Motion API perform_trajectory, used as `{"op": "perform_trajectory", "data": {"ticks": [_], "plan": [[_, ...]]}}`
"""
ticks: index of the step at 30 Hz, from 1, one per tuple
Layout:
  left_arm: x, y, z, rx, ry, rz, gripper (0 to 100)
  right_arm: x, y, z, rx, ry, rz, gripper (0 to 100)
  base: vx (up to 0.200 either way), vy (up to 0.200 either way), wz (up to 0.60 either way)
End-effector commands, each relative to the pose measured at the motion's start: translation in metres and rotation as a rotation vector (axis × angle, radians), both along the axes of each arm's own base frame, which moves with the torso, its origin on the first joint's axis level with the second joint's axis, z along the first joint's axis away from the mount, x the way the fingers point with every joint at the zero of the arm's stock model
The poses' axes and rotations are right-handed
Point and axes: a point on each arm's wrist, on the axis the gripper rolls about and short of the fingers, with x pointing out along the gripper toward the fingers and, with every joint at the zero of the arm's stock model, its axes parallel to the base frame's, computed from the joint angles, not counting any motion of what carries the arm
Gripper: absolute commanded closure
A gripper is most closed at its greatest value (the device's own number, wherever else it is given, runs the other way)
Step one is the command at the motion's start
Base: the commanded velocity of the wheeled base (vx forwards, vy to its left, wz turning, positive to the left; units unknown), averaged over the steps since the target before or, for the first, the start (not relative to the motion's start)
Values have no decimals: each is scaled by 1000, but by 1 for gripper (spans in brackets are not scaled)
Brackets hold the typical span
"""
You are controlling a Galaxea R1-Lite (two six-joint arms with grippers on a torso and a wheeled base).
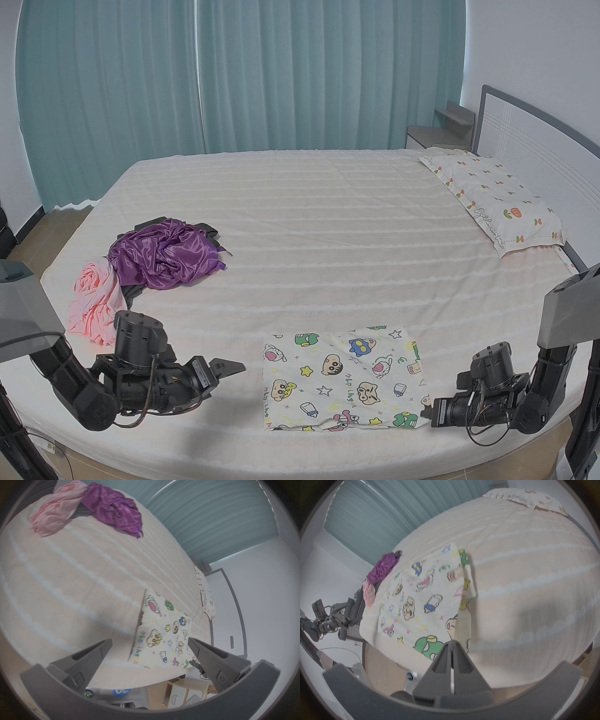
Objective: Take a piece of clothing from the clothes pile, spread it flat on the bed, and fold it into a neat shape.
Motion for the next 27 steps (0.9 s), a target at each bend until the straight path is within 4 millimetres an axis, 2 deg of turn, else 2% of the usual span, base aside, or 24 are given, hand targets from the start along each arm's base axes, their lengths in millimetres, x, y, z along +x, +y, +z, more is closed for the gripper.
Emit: {"op": "perform_trajectory", "data": {"ticks": [1, 2, 4, 5, 7, 11, 20, 21, 27], "plan": [[21, -40, -18, 28, -11, -101, 0, 17, -10, 6, 24, -83, -58, 100, 0, 0, 0], [23, -48, -24, 50, -16, -119, 0, 16, -10, 4, 20, -70, -56, 100, 0, 0, 0], [24, -49, -25, 59, -19, -118, 0, 15, -10, 3, 19, -65, -55, 100, 0, 0, 0], [28, -61, -37, 117, -32, -105, 0, 12, -9, -3, 9, -35, -45, 100, 0, 0, 0], [29, -65, -45, 150, -28, -88, 0, 11, -9, -5, 8, -30, -44, 100, 0, 0, 0], [30, -64, -50, 171, -19, -72, 0, 9, -7, -4, 7, -27, -35, 100, 0, 0, 0], [32, -57, -50, 172, -13, -49, 0, -11, -8, -7, -22, 30, -10, 100, 0, 0, 0], [33, -55, -50, 172, -12, -46, 0, -10, -9, -7, -24, 28, -11, 0, 0, 0, 0], [34, -55, -52, 171, 1, -46, 0, -17, -10, -6, -29, 24, 3, 0, 0, 0, 0]]}}
